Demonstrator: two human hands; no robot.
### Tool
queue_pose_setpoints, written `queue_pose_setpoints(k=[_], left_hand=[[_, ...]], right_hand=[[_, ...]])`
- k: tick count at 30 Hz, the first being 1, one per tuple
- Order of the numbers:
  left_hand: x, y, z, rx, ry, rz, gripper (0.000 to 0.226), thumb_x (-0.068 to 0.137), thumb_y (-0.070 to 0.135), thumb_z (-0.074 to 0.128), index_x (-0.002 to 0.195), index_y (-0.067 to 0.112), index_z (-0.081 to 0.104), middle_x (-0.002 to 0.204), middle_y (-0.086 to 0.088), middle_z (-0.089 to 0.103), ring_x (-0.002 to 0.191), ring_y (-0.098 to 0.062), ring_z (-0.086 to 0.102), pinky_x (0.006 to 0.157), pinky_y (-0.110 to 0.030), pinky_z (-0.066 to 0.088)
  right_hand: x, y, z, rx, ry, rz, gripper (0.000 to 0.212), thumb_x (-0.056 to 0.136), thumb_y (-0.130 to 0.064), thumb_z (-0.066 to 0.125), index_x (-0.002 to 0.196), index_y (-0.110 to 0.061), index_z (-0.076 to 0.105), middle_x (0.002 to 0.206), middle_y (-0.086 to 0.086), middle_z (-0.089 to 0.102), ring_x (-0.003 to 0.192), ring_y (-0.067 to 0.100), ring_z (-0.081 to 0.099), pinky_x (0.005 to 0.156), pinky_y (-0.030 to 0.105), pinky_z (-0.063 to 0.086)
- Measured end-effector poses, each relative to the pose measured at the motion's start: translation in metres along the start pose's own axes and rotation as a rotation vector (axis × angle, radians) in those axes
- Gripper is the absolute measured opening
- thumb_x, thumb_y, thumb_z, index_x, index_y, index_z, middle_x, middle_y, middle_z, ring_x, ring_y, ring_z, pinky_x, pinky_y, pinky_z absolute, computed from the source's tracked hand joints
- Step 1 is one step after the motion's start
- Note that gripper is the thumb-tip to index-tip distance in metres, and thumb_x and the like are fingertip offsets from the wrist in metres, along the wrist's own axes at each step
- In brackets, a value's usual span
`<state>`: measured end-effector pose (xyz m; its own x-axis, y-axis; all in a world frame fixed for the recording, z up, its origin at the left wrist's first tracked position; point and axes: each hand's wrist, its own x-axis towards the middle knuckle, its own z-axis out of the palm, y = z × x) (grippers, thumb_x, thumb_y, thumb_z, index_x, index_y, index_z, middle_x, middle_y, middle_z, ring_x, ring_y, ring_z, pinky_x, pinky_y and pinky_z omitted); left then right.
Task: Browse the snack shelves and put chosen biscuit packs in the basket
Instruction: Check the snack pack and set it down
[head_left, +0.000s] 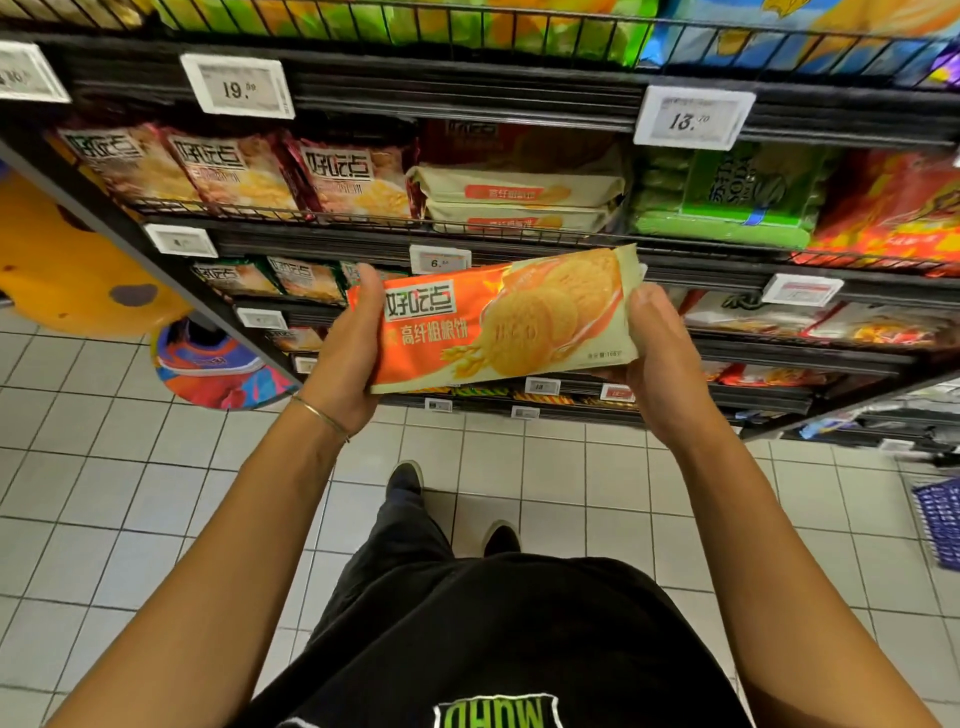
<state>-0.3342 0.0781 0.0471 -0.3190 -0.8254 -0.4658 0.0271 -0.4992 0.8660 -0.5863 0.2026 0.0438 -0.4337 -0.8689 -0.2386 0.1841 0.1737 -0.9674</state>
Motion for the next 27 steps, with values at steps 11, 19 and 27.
queue_pose_setpoints(k=[11, 19, 27], left_hand=[[-0.017, 0.003, -0.003, -0.052, 0.054, 0.018, 0.081, 0.092, 0.082, 0.021, 0.114, 0.03, 0.078, 0.122, -0.011, 0.075, 0.109, -0.03, 0.074, 0.075, -0.042, 0.063], [-0.018, 0.004, 0.003, 0.104, 0.046, 0.139, 0.063, 0.097, 0.071, 0.032, 0.113, 0.033, 0.079, 0.117, -0.006, 0.077, 0.113, -0.025, 0.072, 0.095, -0.044, 0.058], [-0.022, 0.01, 0.01, 0.311, 0.198, 0.272, 0.074, 0.108, 0.055, 0.03, 0.104, -0.009, 0.068, 0.101, -0.031, 0.071, 0.09, -0.031, 0.068, 0.095, -0.06, 0.052]], right_hand=[[0.004, -0.003, -0.002, -0.052, -0.102, 0.103, 0.047, 0.095, -0.047, 0.047, 0.125, -0.013, 0.059, 0.111, 0.013, 0.067, 0.099, 0.025, 0.065, 0.078, 0.037, 0.056], [0.002, -0.003, -0.002, 0.017, -0.064, 0.162, 0.05, 0.106, -0.06, 0.034, 0.127, -0.031, 0.068, 0.118, -0.001, 0.078, 0.11, 0.016, 0.074, 0.079, 0.027, 0.061], [0.003, -0.003, 0.0, 0.008, 0.008, 0.206, 0.052, 0.106, -0.062, 0.031, 0.122, -0.032, 0.071, 0.117, -0.001, 0.078, 0.109, 0.016, 0.074, 0.092, 0.039, 0.057]])
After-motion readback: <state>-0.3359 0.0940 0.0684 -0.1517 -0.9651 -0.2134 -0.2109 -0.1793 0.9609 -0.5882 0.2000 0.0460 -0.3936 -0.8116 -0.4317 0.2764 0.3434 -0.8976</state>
